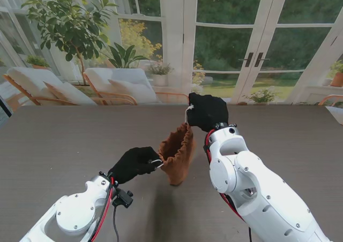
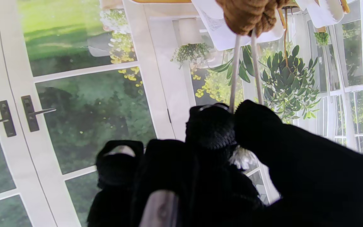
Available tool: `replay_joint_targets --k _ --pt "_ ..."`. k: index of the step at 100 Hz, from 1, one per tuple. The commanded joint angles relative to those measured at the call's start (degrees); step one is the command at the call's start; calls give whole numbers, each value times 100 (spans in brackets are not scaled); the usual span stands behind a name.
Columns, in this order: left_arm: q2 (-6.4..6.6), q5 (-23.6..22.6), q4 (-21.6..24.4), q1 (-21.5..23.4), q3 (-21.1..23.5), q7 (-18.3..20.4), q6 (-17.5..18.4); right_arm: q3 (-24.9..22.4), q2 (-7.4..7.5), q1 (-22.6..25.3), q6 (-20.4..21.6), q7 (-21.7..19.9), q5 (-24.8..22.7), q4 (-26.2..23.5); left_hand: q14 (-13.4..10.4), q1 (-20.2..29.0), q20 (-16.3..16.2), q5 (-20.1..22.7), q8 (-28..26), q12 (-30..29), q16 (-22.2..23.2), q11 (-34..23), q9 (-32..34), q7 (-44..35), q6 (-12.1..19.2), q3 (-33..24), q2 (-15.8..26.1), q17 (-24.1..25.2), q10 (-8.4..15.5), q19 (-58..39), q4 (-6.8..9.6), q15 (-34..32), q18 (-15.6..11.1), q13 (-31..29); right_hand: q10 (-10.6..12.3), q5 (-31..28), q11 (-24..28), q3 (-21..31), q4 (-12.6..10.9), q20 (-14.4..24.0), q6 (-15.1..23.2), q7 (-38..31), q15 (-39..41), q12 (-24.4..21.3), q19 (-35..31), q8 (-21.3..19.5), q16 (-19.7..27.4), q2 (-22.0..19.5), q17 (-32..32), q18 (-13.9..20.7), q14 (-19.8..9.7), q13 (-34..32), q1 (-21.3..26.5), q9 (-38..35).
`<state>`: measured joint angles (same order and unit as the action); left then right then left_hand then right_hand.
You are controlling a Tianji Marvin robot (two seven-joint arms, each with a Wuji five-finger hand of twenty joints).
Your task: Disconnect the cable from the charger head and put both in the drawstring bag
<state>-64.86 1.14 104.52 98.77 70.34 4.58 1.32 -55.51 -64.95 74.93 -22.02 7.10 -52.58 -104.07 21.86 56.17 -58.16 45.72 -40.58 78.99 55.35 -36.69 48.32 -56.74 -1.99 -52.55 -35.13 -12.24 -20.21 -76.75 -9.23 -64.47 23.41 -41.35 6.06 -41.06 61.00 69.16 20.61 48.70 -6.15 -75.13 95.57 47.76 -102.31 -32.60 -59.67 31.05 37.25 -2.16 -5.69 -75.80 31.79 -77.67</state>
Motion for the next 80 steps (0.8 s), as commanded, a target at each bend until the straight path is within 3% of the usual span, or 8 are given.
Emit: replay_joint_targets --k 1,10,26,34,38,47,59,80 --pt "-9 -61 66 62 47 160 -34 7 -20 9 5 -75 -3 -4 2 -773 -96 -133 -124 -192 -18 -112 -185 -253 -557 305 -433 21 51 3 -237 -158 -184 -6 -603 -27 108 153 -17 -180 -109 -40 363 85 -529 -140 -25 -62 3015 87 -958 -9 171 -529" --pt "7 -103 118 106 88 205 -77 13 -23 10 1 -68 6 -1 -34 -952 -79 -322 -149 -1002 -26 -268 -328 -158 -836 314 -543 17 47 5 -268 -144 -192 9 -603 -28 106 151 -16 -180 -103 -40 366 87 -529 -140 -24 -66 3015 87 -955 -9 167 -529" --pt "2 -70 134 126 95 204 -105 27 -26 19 11 -53 20 4 -1 -1293 -82 -236 -260 -1156 -26 -351 -246 -391 -763 278 -534 -35 31 -16 -308 -166 -153 -61 -601 -24 96 140 -18 -181 -96 -38 367 87 -527 -140 -22 -71 3015 87 -955 -9 170 -525" --pt "-31 -12 102 101 54 97 -98 30 -26 21 15 -51 23 7 56 -1190 -87 -120 -292 -1182 -41 -412 -93 -588 -699 247 -238 -123 26 -45 -295 -196 -76 -182 -600 -19 90 137 -19 -183 -97 -35 364 87 -522 -139 -20 -75 3013 88 -963 -9 169 -526" --pt "-50 22 83 86 34 35 -96 29 -26 21 16 -52 24 8 77 -976 -85 -55 -220 -620 -73 -404 26 -671 -684 320 -145 -183 24 -63 -239 -223 -23 -255 -600 -20 89 135 -19 -184 -93 -36 363 87 -520 -139 -20 -77 3013 89 -967 -9 168 -527" --pt "-51 40 62 71 24 38 -105 22 -26 21 15 -52 24 12 41 -684 -56 -62 -179 -59 -105 -204 170 -588 -740 382 -51 -229 58 -74 -162 -230 -25 -297 -600 -20 86 136 -22 -185 -93 -34 362 89 -519 -138 -19 -75 3014 90 -969 -9 172 -527" --pt "-49 45 37 55 6 55 -109 11 -24 17 12 -55 21 20 31 -272 -22 -129 -189 250 -111 11 297 -446 -816 409 22 -247 86 -74 -128 -234 -27 -296 -600 -21 84 132 -21 -186 -95 -33 363 92 -519 -137 -18 -77 3014 90 -968 -9 170 -528" --pt "-93 -9 -8 63 -19 -158 2 8 -26 27 31 -38 32 37 -47 282 21 -150 -191 516 -138 298 531 -392 -401 598 199 -333 178 -118 -27 -263 -67 -379 -597 -22 80 133 -22 -186 -84 -34 364 95 -519 -137 -17 -76 3014 90 -965 -9 166 -525"
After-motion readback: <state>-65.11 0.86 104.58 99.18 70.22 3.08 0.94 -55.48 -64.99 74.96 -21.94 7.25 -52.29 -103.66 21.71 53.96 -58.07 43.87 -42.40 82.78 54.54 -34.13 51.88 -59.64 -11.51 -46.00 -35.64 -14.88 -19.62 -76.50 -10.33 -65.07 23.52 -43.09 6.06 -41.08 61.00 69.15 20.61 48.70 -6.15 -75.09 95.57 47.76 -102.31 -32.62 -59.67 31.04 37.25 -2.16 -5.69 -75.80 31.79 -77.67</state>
